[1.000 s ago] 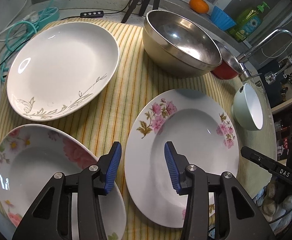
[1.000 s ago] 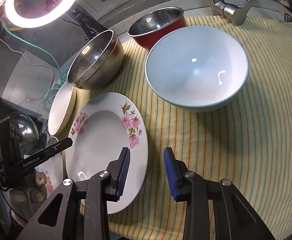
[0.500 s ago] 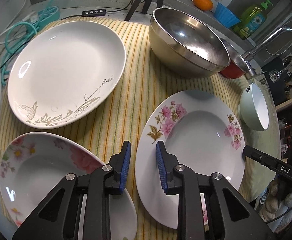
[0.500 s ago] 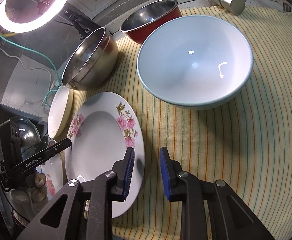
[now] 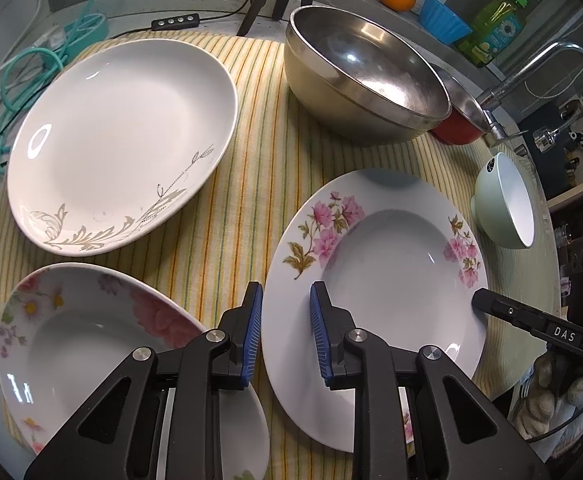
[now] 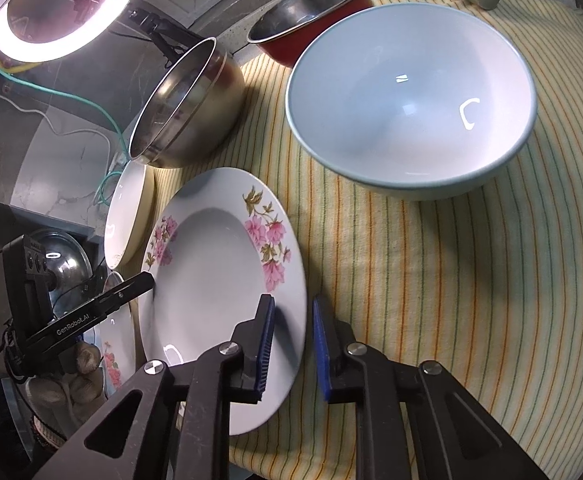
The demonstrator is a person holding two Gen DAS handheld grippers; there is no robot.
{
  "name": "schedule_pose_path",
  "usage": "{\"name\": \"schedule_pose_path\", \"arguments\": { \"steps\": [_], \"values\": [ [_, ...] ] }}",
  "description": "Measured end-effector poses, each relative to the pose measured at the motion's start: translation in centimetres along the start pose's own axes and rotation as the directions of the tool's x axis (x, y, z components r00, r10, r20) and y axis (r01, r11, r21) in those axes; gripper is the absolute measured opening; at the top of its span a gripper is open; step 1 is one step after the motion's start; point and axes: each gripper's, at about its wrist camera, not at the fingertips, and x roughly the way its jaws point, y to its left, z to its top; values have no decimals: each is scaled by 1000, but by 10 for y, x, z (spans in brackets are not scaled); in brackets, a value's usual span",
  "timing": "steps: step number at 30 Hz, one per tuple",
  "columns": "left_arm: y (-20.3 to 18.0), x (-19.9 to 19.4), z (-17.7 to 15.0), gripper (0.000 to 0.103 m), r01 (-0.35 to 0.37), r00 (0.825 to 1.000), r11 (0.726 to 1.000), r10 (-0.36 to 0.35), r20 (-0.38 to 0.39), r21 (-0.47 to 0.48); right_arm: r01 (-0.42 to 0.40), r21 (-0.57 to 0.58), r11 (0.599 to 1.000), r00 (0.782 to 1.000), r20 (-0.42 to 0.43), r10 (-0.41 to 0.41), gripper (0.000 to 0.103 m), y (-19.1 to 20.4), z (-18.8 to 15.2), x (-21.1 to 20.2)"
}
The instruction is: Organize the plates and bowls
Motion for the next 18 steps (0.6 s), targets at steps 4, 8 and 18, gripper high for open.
{"name": "schedule_pose_path", "arguments": {
  "steps": [4,8,18],
  "values": [
    [-2,1,-1,23,-1,1000,1000,1,-2,3,14,-2,1000,1000,6,-14,15,3,0,0],
    [-5,1,-4,23,-1,1000,1000,1,-8,3,23,-1,1000,1000,6,-23,15,4,1,0],
    [-14,1,-18,23,11,1000,1000,-11,-15,-5,47,-13,999,999,8,-46,15,0,1,-9]
  ]
}}
